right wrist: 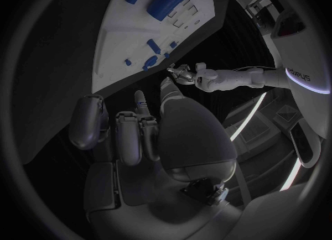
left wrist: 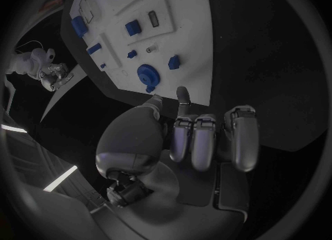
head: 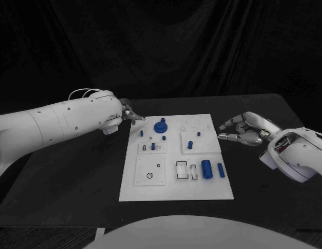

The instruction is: Assemble the parts on the task board

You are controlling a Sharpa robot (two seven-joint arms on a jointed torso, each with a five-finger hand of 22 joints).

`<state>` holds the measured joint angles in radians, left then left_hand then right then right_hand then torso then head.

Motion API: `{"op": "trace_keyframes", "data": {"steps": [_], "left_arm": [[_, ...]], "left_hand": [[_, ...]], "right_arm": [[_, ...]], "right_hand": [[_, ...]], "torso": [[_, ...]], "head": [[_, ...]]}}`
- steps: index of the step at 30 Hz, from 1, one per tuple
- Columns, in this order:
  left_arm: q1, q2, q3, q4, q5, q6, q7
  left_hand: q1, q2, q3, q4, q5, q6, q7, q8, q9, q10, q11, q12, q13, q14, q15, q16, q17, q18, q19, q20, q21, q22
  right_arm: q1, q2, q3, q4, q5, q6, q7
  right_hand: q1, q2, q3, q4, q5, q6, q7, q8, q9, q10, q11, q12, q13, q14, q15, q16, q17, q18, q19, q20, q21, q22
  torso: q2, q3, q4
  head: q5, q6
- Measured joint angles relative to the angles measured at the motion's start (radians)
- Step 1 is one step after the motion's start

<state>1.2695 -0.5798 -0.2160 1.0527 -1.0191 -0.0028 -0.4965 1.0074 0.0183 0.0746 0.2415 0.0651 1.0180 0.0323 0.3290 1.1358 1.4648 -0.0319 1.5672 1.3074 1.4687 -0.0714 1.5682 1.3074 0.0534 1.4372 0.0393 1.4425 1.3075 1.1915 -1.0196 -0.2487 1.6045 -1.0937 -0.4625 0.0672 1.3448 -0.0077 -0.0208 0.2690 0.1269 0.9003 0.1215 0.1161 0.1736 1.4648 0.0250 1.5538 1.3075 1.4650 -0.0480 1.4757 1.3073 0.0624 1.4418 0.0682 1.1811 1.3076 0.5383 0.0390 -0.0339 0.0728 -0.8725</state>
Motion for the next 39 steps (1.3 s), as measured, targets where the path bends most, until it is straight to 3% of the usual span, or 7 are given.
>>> {"op": "trace_keyframes", "data": {"steps": [10,39], "left_arm": [[-0.023,0.016,0.0,-0.021,0.0,0.01,0.01],[-0.045,0.037,0.0,-0.044,0.0,0.054,0.014]], "left_hand": [[0.0,0.0,-0.005,0.0,0.0,-0.007,0.007,-0.004,0.0,0.0,0.0,0.0,0.0,0.0,0.0,0.0,0.0,0.0,-0.004,0.004,-0.004,0.0],[0.014,0.014,-0.012,-0.001,0.006,-0.028,0.011,-0.022,0.0,0.0,0.007,0.0,0.0,0.0,0.0,0.0,0.0,0.0,-0.023,0.009,-0.024,0.0]], "right_arm": [[-0.005,-0.001,0.0,0.001,0.0,0.002,0.001],[-0.008,0.002,0.0,0.0,0.0,0.006,0.002]], "right_hand": [[0.0,0.0,0.0,0.0,0.0,0.004,-0.004,0.0,-0.001,0.0,0.0,0.0,0.0,0.0,0.0,0.0,0.0,0.0,0.0,0.0,-0.004,0.0],[-0.004,0.004,-0.003,0.003,0.0,0.004,-0.004,0.0,-0.001,0.0,0.0,-0.005,0.0,0.0,0.0,0.0,0.0,0.0,0.0,0.0,-0.004,0.0]], "torso": [[0.0,0.0,-0.0003],[0.0,0.0006,-0.0004]], "head": [[-0.001,0.0],[0.003,0.0]]}}
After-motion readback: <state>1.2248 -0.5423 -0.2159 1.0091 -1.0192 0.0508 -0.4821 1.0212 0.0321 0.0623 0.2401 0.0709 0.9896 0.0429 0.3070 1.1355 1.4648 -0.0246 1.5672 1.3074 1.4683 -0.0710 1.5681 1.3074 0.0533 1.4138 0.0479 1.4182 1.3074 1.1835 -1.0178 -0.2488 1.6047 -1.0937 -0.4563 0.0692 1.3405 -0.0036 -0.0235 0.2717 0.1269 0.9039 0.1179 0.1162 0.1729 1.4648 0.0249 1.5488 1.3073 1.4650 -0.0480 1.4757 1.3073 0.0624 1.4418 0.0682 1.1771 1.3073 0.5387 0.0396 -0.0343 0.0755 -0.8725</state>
